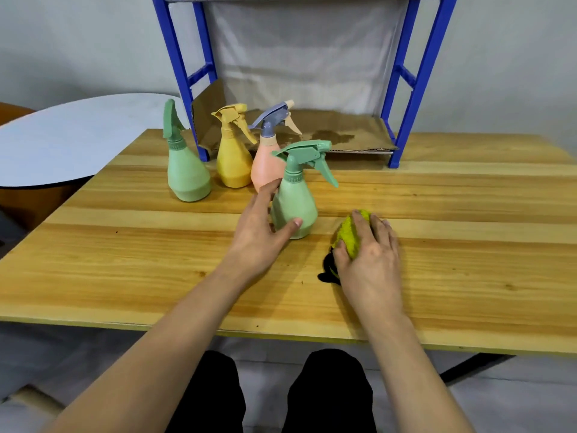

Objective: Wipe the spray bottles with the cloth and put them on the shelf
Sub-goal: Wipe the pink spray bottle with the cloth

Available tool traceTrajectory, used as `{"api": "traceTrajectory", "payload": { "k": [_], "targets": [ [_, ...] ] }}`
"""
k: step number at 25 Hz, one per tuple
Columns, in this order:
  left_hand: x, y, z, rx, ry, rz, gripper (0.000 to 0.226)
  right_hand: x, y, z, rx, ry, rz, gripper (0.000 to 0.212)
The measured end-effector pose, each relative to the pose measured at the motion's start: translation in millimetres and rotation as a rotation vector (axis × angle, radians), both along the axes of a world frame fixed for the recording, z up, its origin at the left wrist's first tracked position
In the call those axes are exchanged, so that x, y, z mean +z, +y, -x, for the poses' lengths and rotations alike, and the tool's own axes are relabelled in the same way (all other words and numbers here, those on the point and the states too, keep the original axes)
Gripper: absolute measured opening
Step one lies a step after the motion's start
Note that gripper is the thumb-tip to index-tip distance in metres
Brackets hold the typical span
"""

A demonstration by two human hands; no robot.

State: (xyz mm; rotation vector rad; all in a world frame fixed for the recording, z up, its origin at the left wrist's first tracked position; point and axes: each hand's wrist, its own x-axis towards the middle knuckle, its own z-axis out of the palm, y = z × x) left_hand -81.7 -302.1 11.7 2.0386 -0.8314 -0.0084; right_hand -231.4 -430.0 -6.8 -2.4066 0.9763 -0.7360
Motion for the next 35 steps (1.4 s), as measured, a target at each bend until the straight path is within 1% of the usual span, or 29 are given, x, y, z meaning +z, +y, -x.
{"api": "traceTrajectory", "payload": {
  "k": [5, 9, 13, 16, 18, 20, 22, 23, 24, 26, 28, 29, 31, 32, 33, 35],
  "targets": [
    [5.1, -78.4, -8.9, -0.05, -0.041, 0.0, 0.078, -5.3, -16.5, 0.4, 0.035, -0.035, -0.003, 0.063],
    [8.9, -127.0, -19.3, -0.058, -0.013, -0.058, 0.081, -10.2, -19.3, 0.9, 0.05, -0.045, 0.011, 0.062],
    [13.1, -154.3, -25.4, -0.07, 0.039, -0.066, 0.08, -10.2, -21.6, 3.3, 0.072, -0.04, 0.027, 0.059],
    [19.6, -152.8, -27.3, -0.114, 0.053, -0.11, 0.081, -9.0, -20.8, 4.2, 0.071, -0.012, 0.016, 0.06],
    [29.4, -138.5, -26.4, -0.134, -0.042, -0.151, 0.077, -8.2, -19.1, 2.0, 0.054, -0.011, 0.008, 0.061],
    [45.6, -115.4, -28.9, -0.087, -0.302, -0.116, 0.066, -8.5, -15.0, -5.1, 0.039, -0.014, 0.019, 0.06],
    [66.0, -93.2, -38.6, 0.023, -0.582, -0.04, 0.054, -8.0, -12.9, -13.4, 0.036, 0.002, 0.013, 0.06],
    [75.6, -83.7, -46.3, 0.094, -0.667, -0.039, 0.051, -6.5, -12.7, -16.3, 0.036, 0.018, 0.005, 0.06],
    [83.2, -75.6, -56.8, 0.164, -0.71, -0.072, 0.051, -5.0, -11.8, -18.4, 0.036, 0.036, 0.001, 0.061],
    [92.4, -65.4, -76.6, 0.23, -0.699, -0.194, 0.053, -4.7, -12.1, -19.7, 0.03, 0.042, 0.014, 0.061],
    [95.2, -60.7, -85.8, 0.188, -0.601, -0.287, 0.054, -2.8, -10.1, -17.7, 0.031, 0.035, 0.018, 0.062],
    [96.8, -59.3, -86.0, 0.156, -0.556, -0.295, 0.054, 0.0, -9.1, -15.9, 0.035, 0.05, 0.008, 0.063],
    [101.0, -56.3, -83.7, 0.114, -0.529, -0.246, 0.052, 6.6, -10.7, -11.6, 0.059, 0.128, -0.018, 0.07],
    [101.9, -54.2, -82.6, 0.085, -0.525, -0.212, 0.046, 8.8, -12.6, -9.0, 0.082, 0.159, -0.03, 0.073],
    [102.6, -52.1, -81.4, 0.049, -0.52, -0.179, 0.04, 10.0, -14.6, -6.8, 0.106, 0.17, -0.029, 0.074],
    [104.8, -45.7, -78.9, -0.034, -0.486, -0.141, 0.033, 7.3, -13.7, -2.6, 0.141, 0.117, 0.012, 0.072]
  ]
}}
